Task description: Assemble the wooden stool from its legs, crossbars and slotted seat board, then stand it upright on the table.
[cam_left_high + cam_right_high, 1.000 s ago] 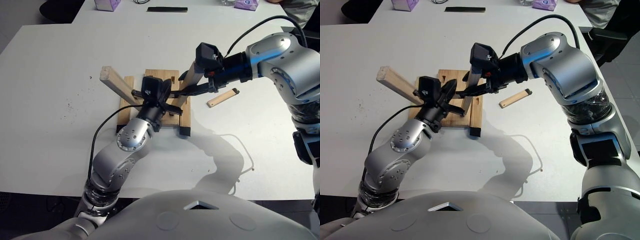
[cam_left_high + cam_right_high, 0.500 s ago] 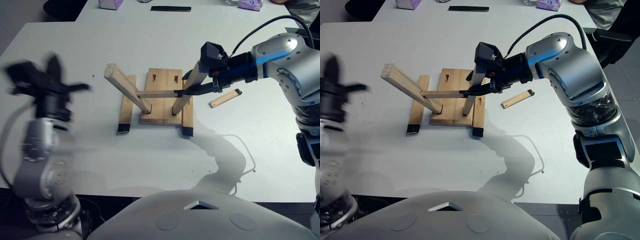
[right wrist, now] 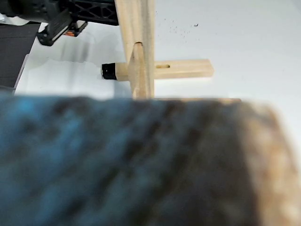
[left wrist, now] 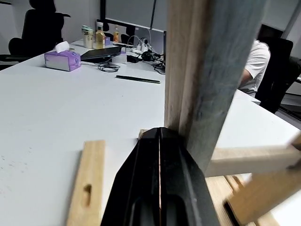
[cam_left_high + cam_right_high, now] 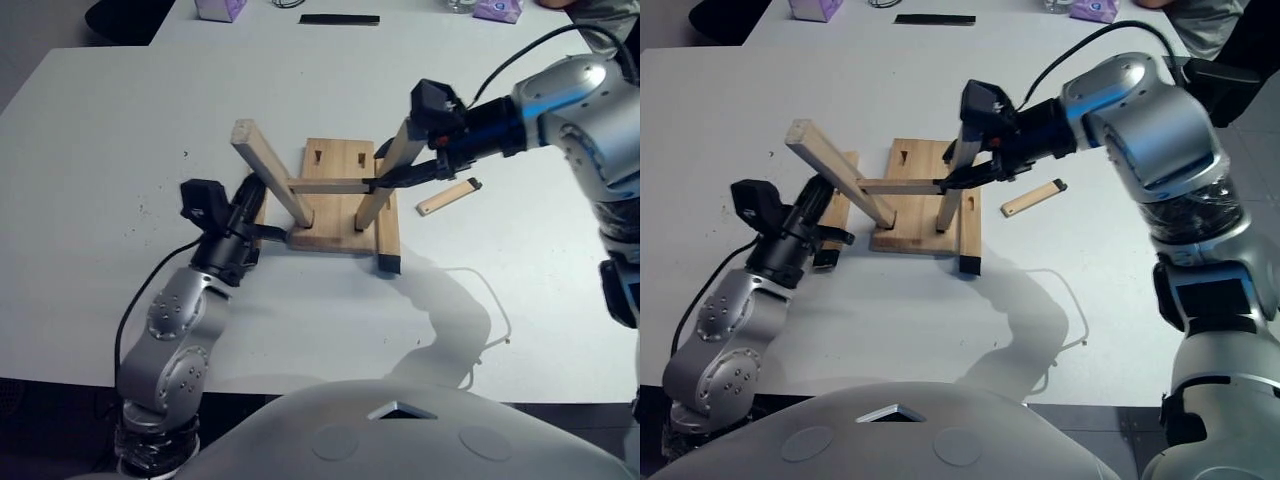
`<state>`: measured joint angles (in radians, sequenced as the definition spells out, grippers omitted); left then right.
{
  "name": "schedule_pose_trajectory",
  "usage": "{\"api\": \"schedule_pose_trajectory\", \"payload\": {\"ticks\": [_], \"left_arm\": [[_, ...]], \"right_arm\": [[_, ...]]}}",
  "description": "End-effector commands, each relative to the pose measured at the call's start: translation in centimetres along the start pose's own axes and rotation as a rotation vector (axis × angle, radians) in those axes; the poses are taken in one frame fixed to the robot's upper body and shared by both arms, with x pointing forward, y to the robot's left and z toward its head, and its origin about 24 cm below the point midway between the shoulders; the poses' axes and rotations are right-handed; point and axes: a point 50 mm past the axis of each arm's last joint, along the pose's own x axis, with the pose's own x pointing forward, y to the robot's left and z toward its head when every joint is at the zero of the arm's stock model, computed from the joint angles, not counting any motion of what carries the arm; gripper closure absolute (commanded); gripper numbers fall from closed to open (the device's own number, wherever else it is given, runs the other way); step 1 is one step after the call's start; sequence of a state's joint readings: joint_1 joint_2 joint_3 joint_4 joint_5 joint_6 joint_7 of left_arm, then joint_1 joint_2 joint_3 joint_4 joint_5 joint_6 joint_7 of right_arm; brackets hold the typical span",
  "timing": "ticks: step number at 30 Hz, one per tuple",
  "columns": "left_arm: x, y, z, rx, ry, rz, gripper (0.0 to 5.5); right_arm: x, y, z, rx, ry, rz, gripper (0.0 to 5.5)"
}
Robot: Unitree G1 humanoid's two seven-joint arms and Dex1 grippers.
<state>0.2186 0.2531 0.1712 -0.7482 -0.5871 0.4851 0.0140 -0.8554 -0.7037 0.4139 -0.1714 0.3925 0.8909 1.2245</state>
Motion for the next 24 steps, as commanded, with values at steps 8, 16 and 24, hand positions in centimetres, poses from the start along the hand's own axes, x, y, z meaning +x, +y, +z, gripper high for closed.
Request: {"api": "schedule_pose_trajectory", "payload": {"ticks": [8, 16, 24], "left_arm": [[-3.5, -12.3, -1.0, -0.289, 0.115, -0.788, 5.5], [-2.1, -7.6, -1.8, -0.257, 0.101, -0.587, 5.5], [-0.8, -1.6, -0.9, -0.358, -0.028, -0.27, 5.5]], "right_arm": [[3.5, 1.2, -0.7, 0.039, 0.038, 0.152, 3.47], [3.9, 1.2, -0.8, 0.046, 0.008, 0.131, 3.47], [0.6, 0.6, -2.5, -0.024, -0.111, -0.007, 2.58]]}}
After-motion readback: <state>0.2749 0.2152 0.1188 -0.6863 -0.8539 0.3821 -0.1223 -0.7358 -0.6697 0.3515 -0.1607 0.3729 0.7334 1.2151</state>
